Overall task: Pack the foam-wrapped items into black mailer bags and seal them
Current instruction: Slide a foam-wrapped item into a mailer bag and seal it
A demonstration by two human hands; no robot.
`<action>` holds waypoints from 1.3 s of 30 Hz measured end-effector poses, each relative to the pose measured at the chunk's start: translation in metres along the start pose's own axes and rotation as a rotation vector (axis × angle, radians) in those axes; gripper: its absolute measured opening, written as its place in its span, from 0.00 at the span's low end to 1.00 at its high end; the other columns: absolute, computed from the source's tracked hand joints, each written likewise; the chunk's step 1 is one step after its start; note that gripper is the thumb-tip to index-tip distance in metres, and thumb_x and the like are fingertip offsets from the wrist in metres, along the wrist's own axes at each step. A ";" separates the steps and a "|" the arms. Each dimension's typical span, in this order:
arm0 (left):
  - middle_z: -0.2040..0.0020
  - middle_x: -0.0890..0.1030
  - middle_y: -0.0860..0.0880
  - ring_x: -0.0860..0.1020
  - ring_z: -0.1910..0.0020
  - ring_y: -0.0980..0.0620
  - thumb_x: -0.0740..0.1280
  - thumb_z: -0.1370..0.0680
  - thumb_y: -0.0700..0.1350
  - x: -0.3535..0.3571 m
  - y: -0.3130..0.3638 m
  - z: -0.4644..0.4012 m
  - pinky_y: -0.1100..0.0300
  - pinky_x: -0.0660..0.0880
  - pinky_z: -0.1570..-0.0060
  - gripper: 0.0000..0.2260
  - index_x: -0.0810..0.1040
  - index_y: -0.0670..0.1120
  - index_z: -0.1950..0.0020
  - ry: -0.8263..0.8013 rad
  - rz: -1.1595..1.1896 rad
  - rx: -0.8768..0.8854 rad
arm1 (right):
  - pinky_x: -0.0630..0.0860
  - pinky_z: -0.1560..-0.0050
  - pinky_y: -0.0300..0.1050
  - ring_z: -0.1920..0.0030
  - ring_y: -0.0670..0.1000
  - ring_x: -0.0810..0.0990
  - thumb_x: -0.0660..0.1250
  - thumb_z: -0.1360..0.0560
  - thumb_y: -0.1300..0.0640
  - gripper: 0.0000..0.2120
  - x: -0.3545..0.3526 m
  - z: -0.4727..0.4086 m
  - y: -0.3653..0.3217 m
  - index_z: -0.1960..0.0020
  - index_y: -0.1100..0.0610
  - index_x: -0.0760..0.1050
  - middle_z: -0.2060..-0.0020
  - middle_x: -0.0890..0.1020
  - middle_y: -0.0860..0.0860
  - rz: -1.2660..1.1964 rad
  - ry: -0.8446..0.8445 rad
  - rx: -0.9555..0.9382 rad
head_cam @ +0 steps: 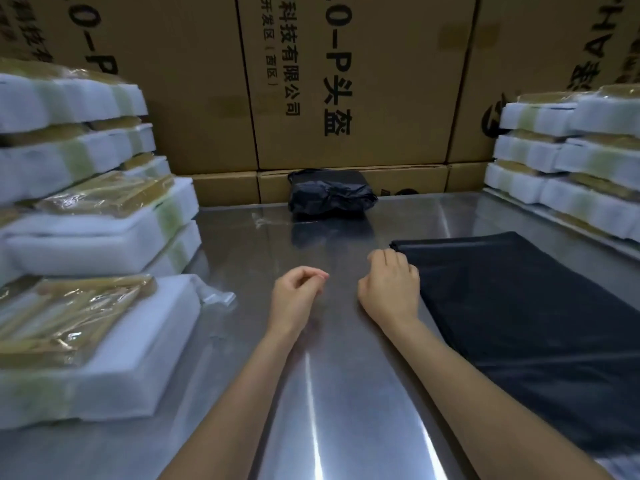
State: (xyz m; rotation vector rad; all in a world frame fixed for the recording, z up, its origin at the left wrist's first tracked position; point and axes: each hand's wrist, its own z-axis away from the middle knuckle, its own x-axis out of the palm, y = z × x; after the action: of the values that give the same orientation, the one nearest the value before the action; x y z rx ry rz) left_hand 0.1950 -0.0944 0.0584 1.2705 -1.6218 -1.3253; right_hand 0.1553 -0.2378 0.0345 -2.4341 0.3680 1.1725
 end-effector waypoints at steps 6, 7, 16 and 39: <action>0.70 0.75 0.50 0.71 0.75 0.64 0.62 0.24 0.30 -0.014 0.006 0.055 0.73 0.68 0.69 0.09 0.79 0.40 0.60 0.025 0.085 -0.010 | 0.55 0.30 0.62 0.27 0.60 0.57 0.57 0.23 0.50 0.27 -0.031 0.037 0.026 0.28 0.61 0.60 0.26 0.60 0.60 0.166 -0.247 0.361; 0.71 0.75 0.51 0.71 0.75 0.64 0.62 0.24 0.30 -0.016 0.005 0.061 0.73 0.68 0.69 0.10 0.79 0.41 0.61 0.011 0.087 -0.008 | 0.53 0.30 0.65 0.25 0.61 0.54 0.55 0.21 0.47 0.29 -0.035 0.039 0.028 0.25 0.61 0.56 0.25 0.56 0.61 0.173 -0.330 0.459; 0.67 0.78 0.51 0.75 0.67 0.58 0.66 0.25 0.34 -0.014 0.002 0.081 0.61 0.72 0.60 0.08 0.80 0.46 0.60 -0.156 -0.177 0.100 | 0.61 0.29 0.62 0.26 0.64 0.56 0.57 0.20 0.54 0.28 -0.068 0.043 -0.033 0.22 0.59 0.53 0.25 0.56 0.63 0.081 -0.757 0.388; 0.21 0.44 0.52 0.45 0.23 0.51 0.42 0.23 0.69 -0.025 -0.009 0.065 0.47 0.42 0.27 0.32 0.45 0.57 0.23 -0.611 -1.307 0.065 | 0.70 0.46 0.46 0.36 0.52 0.73 0.57 0.20 0.49 0.20 -0.094 0.071 0.006 0.29 0.51 0.66 0.32 0.72 0.49 -0.470 -0.293 0.309</action>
State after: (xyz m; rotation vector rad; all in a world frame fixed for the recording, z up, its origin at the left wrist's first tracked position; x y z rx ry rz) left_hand 0.1447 -0.0509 0.0351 2.2622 -1.0653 -2.6217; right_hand 0.0471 -0.2041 0.0668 -1.9053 -0.1041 1.1351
